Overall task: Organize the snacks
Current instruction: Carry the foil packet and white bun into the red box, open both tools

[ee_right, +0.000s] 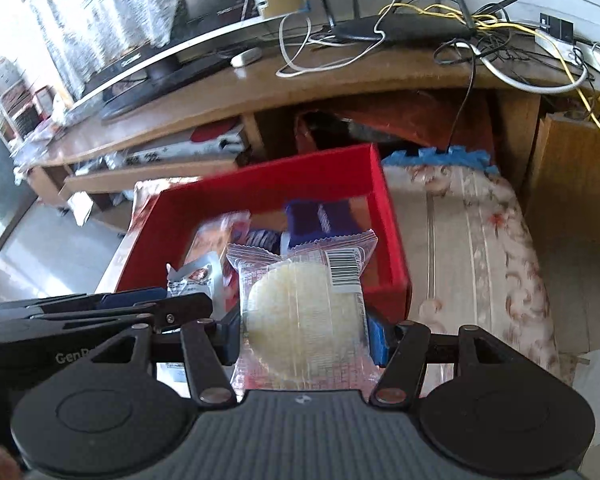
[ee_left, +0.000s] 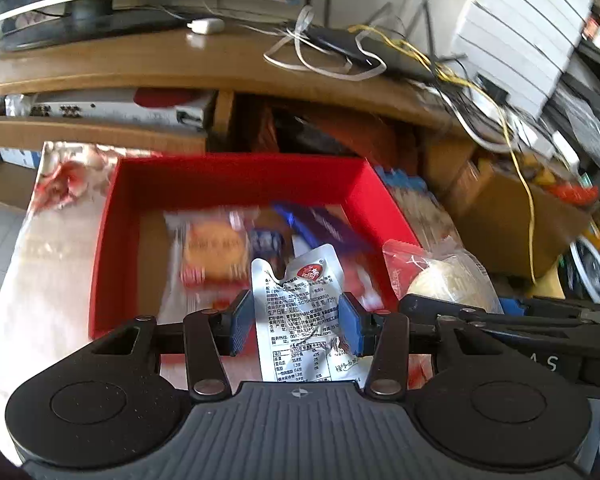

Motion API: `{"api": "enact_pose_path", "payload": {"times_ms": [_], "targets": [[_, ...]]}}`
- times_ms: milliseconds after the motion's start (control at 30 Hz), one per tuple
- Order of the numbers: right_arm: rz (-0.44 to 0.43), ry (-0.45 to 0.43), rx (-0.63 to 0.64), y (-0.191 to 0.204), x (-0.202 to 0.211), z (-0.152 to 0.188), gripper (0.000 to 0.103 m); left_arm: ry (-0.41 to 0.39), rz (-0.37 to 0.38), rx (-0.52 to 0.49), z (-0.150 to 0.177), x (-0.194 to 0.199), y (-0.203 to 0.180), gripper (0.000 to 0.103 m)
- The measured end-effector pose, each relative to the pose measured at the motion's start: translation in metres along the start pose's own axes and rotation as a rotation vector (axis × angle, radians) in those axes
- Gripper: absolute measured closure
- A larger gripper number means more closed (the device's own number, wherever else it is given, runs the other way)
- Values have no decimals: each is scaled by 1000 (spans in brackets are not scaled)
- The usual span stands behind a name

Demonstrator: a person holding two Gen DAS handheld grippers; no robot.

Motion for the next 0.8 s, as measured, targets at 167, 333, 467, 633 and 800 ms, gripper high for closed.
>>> {"api": "enact_pose_path", "payload": {"times_ms": [167,333,467,633,800], "targets": [[-6,-21,-16,-5,-33,-36,48,-7,-40,26,-28,-29,13,50],[2,-3,-12,-6,-73,-53,48,13,-90,41,-38,-58,25,50],[22,28,3,-8,-94,-55,47,32,-107,37,-37,-71,28,49],[65,29,11,-17,-99,-53,45,24,-110,34,-37,-69,25,38],[69,17,0,-20,-92,-55,38,-8,-116,28,-37,-53,28,27]]}}
Point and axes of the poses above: each gripper's, at about its wrist camera, not at the fingertips, and x roughly against the way its jaws point, y to its left, z to its underside, the point moved 4 cm from there along -x, roughly the way its jaws point, and after that the axes turned 6 degrees about -z, right-handed, at the moved point
